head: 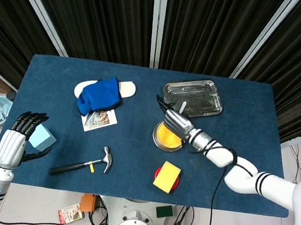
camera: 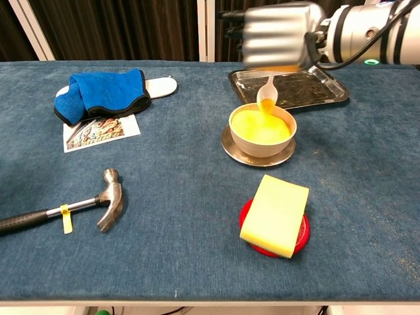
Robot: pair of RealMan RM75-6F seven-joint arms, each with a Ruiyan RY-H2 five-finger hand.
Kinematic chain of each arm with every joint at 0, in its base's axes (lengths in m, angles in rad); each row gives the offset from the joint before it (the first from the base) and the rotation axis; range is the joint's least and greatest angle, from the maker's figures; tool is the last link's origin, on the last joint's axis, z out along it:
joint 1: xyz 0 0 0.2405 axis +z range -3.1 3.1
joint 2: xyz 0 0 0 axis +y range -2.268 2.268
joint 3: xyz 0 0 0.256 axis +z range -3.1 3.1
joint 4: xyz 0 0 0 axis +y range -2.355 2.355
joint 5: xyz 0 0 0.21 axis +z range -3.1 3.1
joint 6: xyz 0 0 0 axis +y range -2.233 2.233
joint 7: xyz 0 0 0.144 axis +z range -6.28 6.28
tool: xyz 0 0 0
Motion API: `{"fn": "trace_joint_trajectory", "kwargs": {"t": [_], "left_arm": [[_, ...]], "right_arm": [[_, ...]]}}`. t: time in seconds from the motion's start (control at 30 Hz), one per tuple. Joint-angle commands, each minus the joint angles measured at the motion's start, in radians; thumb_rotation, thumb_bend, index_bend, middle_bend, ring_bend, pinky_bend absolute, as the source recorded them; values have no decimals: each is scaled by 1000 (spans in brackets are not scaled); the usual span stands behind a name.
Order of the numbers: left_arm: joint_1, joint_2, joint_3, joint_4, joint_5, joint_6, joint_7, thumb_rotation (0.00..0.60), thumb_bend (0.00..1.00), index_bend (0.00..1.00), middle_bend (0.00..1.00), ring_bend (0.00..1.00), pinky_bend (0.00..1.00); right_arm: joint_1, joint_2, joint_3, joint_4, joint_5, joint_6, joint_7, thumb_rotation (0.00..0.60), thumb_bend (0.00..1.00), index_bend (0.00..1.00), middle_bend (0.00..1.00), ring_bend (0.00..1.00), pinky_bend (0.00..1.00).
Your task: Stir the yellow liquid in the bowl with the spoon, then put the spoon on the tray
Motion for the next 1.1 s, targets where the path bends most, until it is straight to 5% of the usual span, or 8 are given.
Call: {"fn": "trace_joint_trajectory", "kwargs": {"t": [0.03,0.6,1.1], "left_arm": [[4,-2,2,8,-4,1,-6,600,132,173,155,134,116],[12,-24,2,47,-13,3,-38,600,132,173,155,134,115],[9,-20,1,40,-4,4,-31,600,132,173,155,134,115]], "right_arm": [[20,-13,0,0,1,-27,-74,600,475,731,392,134,0],[22,-91,-19,42,31,-48,-134,600,477,743,407,146,0],[-75,-123,-18,10,66,68,36,600,477,765,422,167,0]]}}
